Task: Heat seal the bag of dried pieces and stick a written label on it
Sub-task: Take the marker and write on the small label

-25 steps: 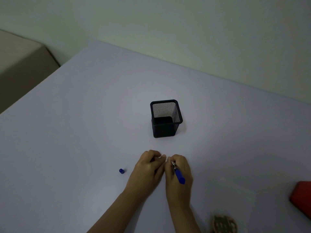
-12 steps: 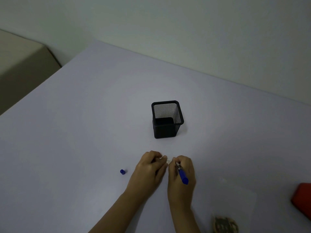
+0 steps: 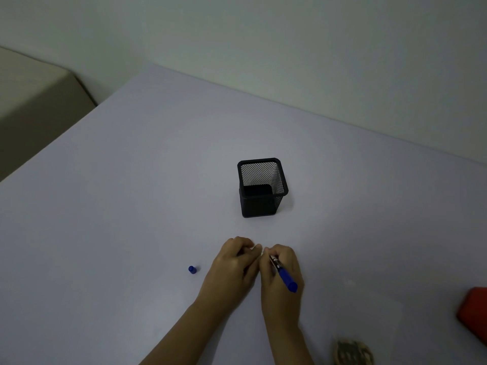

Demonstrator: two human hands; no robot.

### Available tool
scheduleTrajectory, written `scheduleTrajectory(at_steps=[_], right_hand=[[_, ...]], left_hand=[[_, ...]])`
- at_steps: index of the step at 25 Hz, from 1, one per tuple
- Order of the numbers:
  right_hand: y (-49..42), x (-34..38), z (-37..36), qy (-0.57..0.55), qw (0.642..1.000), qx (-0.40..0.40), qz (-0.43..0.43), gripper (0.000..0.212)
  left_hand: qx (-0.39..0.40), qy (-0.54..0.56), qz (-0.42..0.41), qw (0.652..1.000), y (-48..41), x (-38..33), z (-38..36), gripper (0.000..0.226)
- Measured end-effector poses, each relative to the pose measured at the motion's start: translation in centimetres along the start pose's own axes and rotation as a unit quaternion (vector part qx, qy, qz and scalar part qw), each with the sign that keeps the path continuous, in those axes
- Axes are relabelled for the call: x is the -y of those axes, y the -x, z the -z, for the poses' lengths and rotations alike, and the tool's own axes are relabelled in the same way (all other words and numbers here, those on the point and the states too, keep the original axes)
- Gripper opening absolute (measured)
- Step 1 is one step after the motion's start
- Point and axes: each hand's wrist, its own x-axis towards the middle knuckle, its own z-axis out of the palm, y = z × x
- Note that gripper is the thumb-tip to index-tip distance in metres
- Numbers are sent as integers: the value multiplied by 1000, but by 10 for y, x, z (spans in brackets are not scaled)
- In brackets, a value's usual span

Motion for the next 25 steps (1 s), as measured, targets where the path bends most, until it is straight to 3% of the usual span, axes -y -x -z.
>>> scheduleTrajectory(at_steps=[5,9,18,25], right_hand=[[0,1,1,1,1000,6,-2,30],[0,6,2,-22,999,8,-42,42],[0,11,2,11,1000,-9,-24,44],[-1,16,3,-32,998,-9,-53,42]], left_hand=[[-3,-5,-3,1000,1,1,0,33],[-2,-3,4,1000,0,0,1,34],[4,4,10,1000,0,-1,1,34],[9,2,11,1000,0,-2,2,34]])
